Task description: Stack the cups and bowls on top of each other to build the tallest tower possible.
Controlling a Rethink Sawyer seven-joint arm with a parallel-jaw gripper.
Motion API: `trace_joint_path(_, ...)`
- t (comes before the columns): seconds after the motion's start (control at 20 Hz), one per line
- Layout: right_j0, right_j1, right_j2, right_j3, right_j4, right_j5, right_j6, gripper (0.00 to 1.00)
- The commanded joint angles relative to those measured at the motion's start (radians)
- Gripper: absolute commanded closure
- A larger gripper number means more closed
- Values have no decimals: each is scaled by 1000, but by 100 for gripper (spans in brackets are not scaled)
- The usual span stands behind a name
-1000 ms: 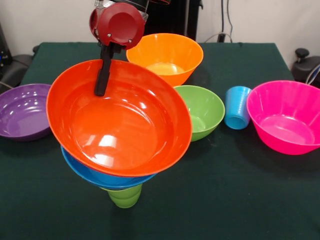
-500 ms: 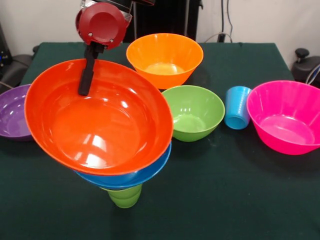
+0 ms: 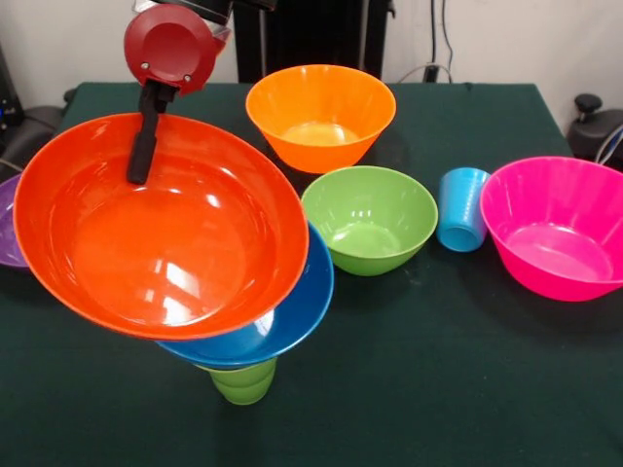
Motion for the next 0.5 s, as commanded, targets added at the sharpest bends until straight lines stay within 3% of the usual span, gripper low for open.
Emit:
trace_joint_path(0.05, 20, 55, 70, 34, -17, -7, -15, 100)
trace_joint_path(0.5, 72, 68, 36, 32, -9, -15, 24, 100)
